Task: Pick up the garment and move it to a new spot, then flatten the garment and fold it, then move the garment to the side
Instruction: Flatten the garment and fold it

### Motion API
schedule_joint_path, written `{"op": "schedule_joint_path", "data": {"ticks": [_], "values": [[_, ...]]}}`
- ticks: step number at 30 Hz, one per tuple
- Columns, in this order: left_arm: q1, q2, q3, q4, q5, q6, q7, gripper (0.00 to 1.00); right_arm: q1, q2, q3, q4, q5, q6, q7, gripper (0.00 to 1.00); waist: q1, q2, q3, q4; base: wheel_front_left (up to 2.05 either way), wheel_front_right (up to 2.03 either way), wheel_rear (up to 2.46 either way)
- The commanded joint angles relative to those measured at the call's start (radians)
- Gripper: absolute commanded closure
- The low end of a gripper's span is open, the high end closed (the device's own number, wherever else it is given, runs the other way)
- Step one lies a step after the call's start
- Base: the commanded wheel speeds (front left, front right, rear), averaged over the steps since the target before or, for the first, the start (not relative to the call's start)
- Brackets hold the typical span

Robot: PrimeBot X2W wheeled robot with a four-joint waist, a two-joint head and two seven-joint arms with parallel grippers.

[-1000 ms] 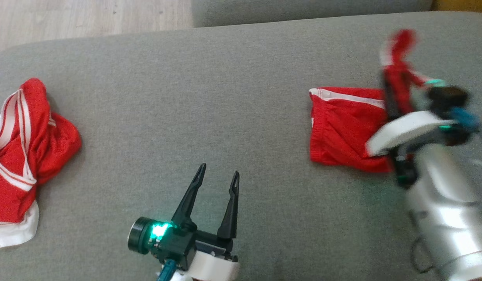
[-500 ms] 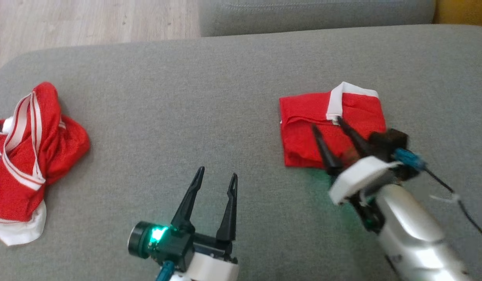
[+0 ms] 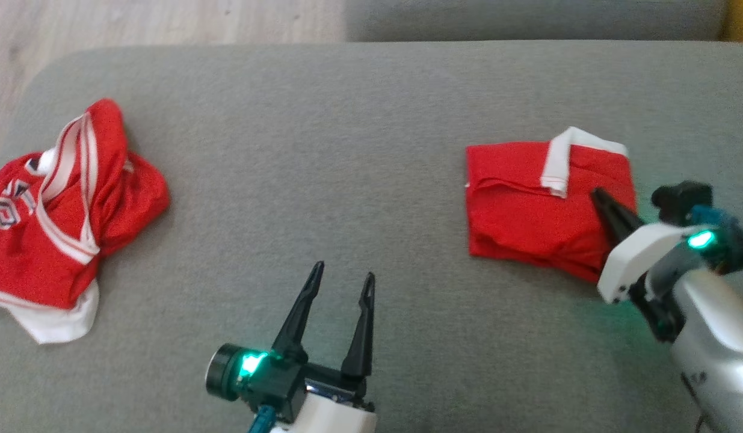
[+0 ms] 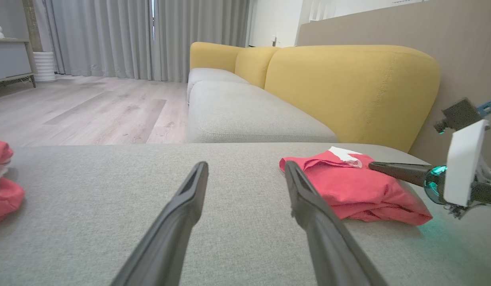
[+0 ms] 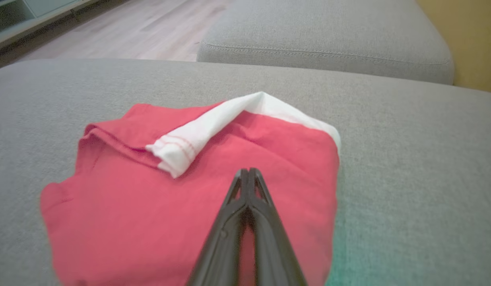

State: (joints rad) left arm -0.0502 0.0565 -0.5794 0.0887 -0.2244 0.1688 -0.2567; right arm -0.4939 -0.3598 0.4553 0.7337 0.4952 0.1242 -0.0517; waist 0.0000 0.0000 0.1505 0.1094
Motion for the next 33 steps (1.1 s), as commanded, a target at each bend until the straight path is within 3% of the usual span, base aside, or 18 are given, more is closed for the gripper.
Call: {"op": "schedule_joint_path", "data": {"ticks": [1, 9, 15, 20, 21, 22, 23, 26, 33], "values": [[-0.043, -0.006, 0.022, -0.037, -0.006, 0.008, -0.005, 0.0, -0.039, -0.018, 0.015, -0.021, 0.01, 0.007, 0.0, 1.0, 0.0, 0.0, 0.02, 0.028, 0.0, 0.0, 0.0], [-0.074, -0.006, -0.007, -0.042, -0.033, 0.022, -0.005, 0.0, -0.112, -0.055, 0.115, 0.015, 0.112, 0.007, 0.041, 1.0, 0.0, 0.0, 0.065, 0.117, 0.0, 0.0, 0.0], [-0.08, -0.006, -0.009, -0.042, -0.033, 0.034, -0.005, 0.0, -0.204, -0.005, 0.123, 0.01, 0.135, 0.007, -0.153, 1.0, 0.0, 0.0, 0.056, 0.12, 0.0, 0.0, 0.0], [-0.057, -0.006, 0.024, -0.036, -0.022, 0.043, -0.005, 0.0, -0.171, 0.031, 0.124, -0.055, 0.151, 0.007, -0.207, 1.0, 0.0, 0.0, 0.007, 0.064, 0.0, 0.0, 0.0], [-0.048, -0.006, 0.036, -0.036, -0.021, 0.046, -0.005, 0.0, -0.149, 0.032, 0.11, -0.081, 0.142, 0.007, -0.208, 0.67, 0.0, 0.0, -0.006, 0.047, 0.0, 0.0, 0.0], [-0.037, -0.006, 0.048, -0.036, -0.021, 0.049, -0.005, 0.0, -0.119, 0.032, 0.084, -0.117, 0.129, 0.007, -0.209, 0.13, 0.0, 0.0, -0.019, 0.03, 0.0, 0.0, 0.0], [-0.024, -0.006, 0.062, -0.037, -0.023, 0.052, -0.005, 0.0, -0.082, 0.032, 0.054, -0.154, 0.106, 0.007, -0.209, 0.0, 0.0, 0.0, -0.034, 0.013, 0.0, 0.0, 0.0], [0.033, -0.006, 0.125, -0.034, -0.03, 0.056, -0.005, 0.0, 0.103, 0.046, -0.083, -0.286, -0.015, 0.007, -0.21, 0.0, 0.0, 0.0, -0.096, -0.042, 0.0, 0.0, 0.0], [0.13, -0.004, 0.235, -0.043, 0.018, 0.045, -0.005, 0.0, 0.395, 0.126, -0.281, -0.53, -0.208, 0.007, -0.21, 0.0, 0.0, 0.0, -0.168, -0.1, 0.0, 0.0, 0.0]]}}
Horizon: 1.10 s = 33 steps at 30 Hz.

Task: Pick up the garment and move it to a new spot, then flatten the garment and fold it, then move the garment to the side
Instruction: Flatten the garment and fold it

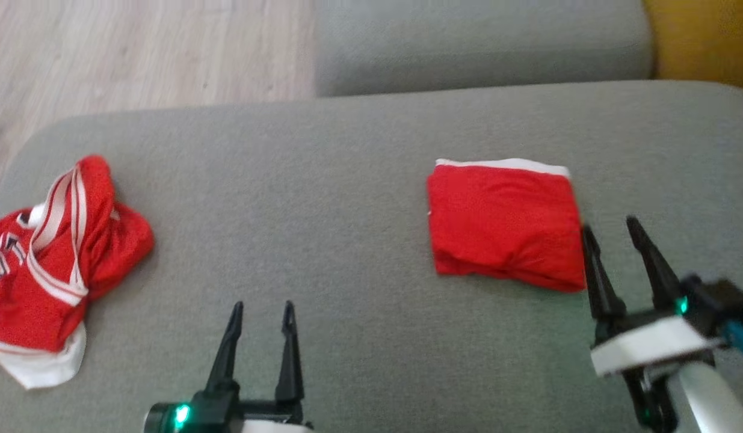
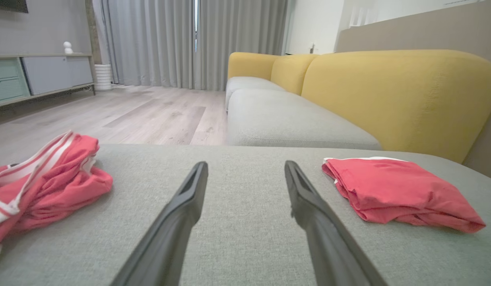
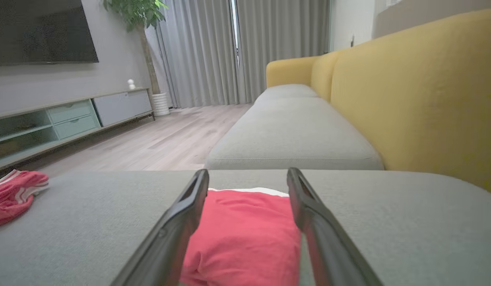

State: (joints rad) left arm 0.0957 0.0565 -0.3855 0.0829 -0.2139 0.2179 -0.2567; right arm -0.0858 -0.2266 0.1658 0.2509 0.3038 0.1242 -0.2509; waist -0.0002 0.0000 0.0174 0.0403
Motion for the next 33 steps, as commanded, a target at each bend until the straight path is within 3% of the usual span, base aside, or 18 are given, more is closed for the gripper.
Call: {"op": "schedule_joint_path", "data": {"ticks": [1, 11, 33], "values": [[-0.004, -0.004, 0.054, -0.04, 0.014, -0.007, -0.005, 0.0, 0.022, -0.002, -0.006, -0.07, -0.038, 0.007, -0.011, 0.0, 0.0002, 0.0, -0.043, -0.034, 0.0, 0.0, 0.0], [0.077, -0.006, 0.117, -0.053, 0.047, -0.034, -0.005, 0.0, 0.211, 0.047, -0.056, -0.121, -0.086, 0.007, -0.011, 0.0, 0.0002, 0.0, -0.087, -0.035, 0.0, 0.0, 0.0], [0.083, -0.006, 0.128, -0.034, 0.048, -0.044, -0.005, 0.0, 0.213, 0.069, -0.059, -0.093, -0.109, 0.007, -0.011, 0.0, 0.0002, 0.0, -0.087, -0.032, 0.0, 0.0, 0.0]]}}
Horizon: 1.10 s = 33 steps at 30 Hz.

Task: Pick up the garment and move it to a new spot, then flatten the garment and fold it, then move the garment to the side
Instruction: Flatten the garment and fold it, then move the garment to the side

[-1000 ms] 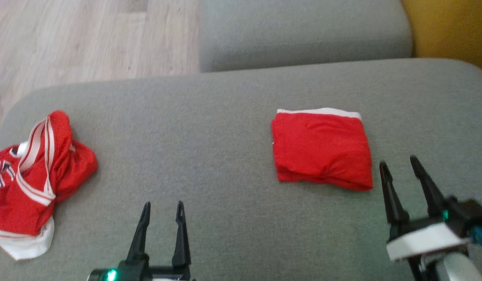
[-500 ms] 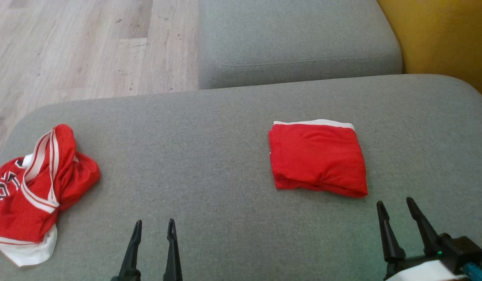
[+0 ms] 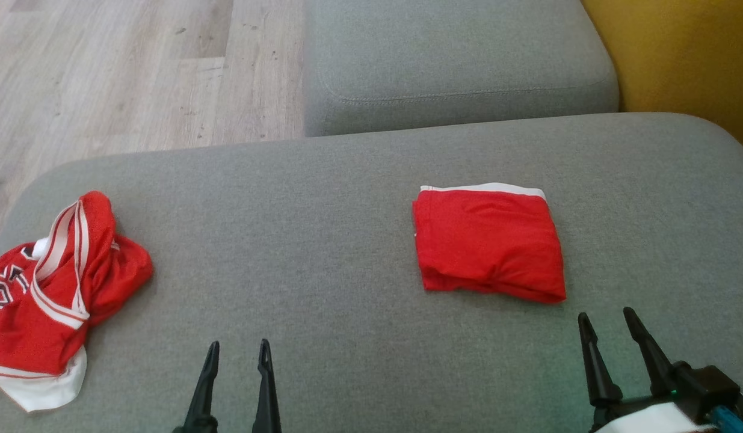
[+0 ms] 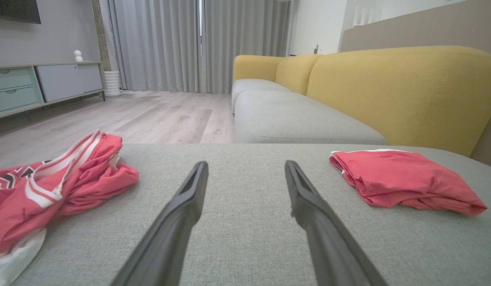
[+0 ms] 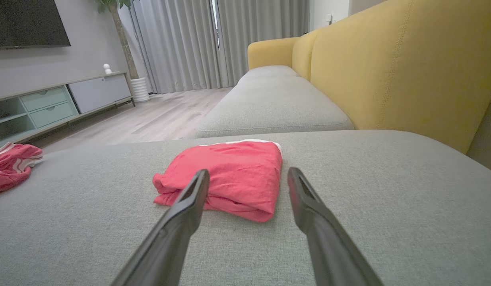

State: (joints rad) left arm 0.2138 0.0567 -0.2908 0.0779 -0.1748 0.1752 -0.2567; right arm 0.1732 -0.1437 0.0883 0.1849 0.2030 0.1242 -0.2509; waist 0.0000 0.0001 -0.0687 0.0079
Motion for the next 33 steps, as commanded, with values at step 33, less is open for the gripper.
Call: {"op": "schedule_joint_path", "data": {"ticks": [33], "values": [[-0.124, -0.006, -0.039, -0.045, 0.009, 0.023, -0.005, 0.0, -0.36, -0.112, 0.044, 0.288, 0.175, 0.007, 0.047, 0.0, 0.0, -0.0001, 0.205, 0.064, 0.0, 0.0, 0.0]]}}
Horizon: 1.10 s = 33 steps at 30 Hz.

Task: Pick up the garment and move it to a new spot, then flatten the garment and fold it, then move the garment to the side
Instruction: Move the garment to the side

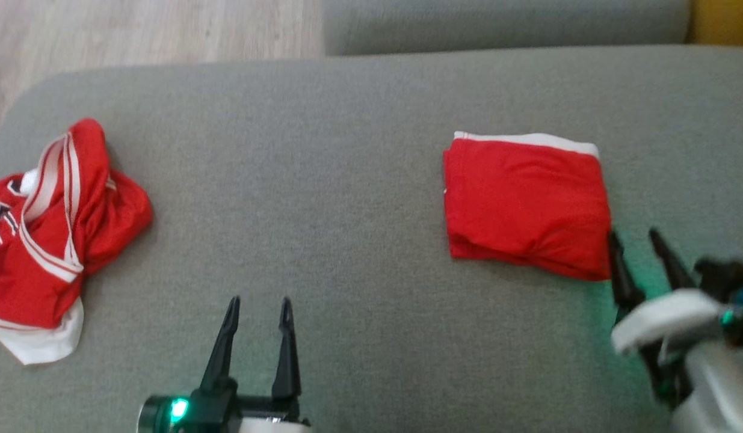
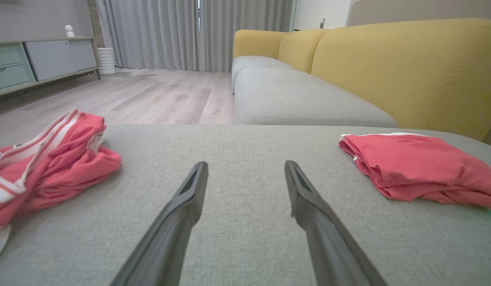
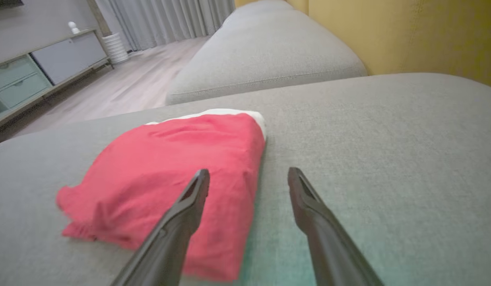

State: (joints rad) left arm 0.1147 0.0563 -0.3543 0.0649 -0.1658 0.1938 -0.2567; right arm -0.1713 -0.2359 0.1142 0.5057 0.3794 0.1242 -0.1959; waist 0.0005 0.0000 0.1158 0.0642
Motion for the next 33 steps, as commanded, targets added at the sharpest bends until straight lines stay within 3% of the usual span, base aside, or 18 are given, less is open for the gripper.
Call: {"op": "schedule_joint_path", "data": {"ticks": [1, 6, 11, 14, 24, 26, 27, 33], "values": [[-0.033, -0.006, 0.019, -0.03, -0.001, 0.005, -0.005, 0.0, -0.048, -0.032, 0.023, -0.007, 0.018, 0.007, 0.013, 0.0, -0.0005, 0.0, 0.03, 0.012, 0.0, 0.0, 0.0], [-0.076, -0.006, -0.011, -0.028, -0.009, 0.015, -0.005, 0.0, -0.179, -0.073, 0.034, 0.124, 0.097, 0.007, 0.096, 0.0, -0.0005, 0.0, 0.071, 0.034, 0.0, 0.0, 0.0], [-0.105, -0.006, -0.033, -0.025, -0.02, 0.027, -0.005, 0.0, -0.228, -0.073, 0.107, 0.202, 0.176, 0.007, 0.159, 0.0, -0.0005, 0.0, 0.096, 0.05, 0.0, 0.0, 0.0], [-0.11, -0.006, -0.034, -0.027, -0.025, 0.038, -0.005, 0.0, -0.229, -0.072, 0.155, 0.208, 0.228, 0.007, 0.172, 1.0, -0.0005, 0.0, 0.106, 0.04, 0.0, 0.0, 0.0], [-0.15, -0.006, -0.028, -0.033, -0.003, 0.028, -0.005, 0.0, -0.313, -0.195, 0.214, 0.204, 0.204, 0.007, 0.107, 1.0, -0.0005, 0.0, 0.177, -0.084, 0.0, 0.0, 0.0], [-0.177, -0.006, -0.024, -0.037, 0.015, 0.019, -0.005, 0.0, -0.35, -0.263, 0.216, 0.194, 0.192, 0.007, 0.11, 1.0, -0.0005, 0.0, 0.219, -0.123, 0.0, 0.0, 0.0], [-0.177, -0.006, -0.024, -0.037, 0.015, 0.019, -0.005, 0.0, -0.35, -0.263, 0.216, 0.194, 0.192, 0.007, 0.11, 1.0, -0.0005, 0.0, 0.219, -0.123, 0.0, 0.0, 0.0], [-0.231, -0.006, -0.021, -0.041, 0.052, -0.002, -0.005, 0.0, -0.418, -0.4, 0.214, 0.19, 0.186, 0.007, 0.106, 1.0, -0.0005, 0.0, 0.301, -0.173, 0.0, 0.0, 0.0]]}}
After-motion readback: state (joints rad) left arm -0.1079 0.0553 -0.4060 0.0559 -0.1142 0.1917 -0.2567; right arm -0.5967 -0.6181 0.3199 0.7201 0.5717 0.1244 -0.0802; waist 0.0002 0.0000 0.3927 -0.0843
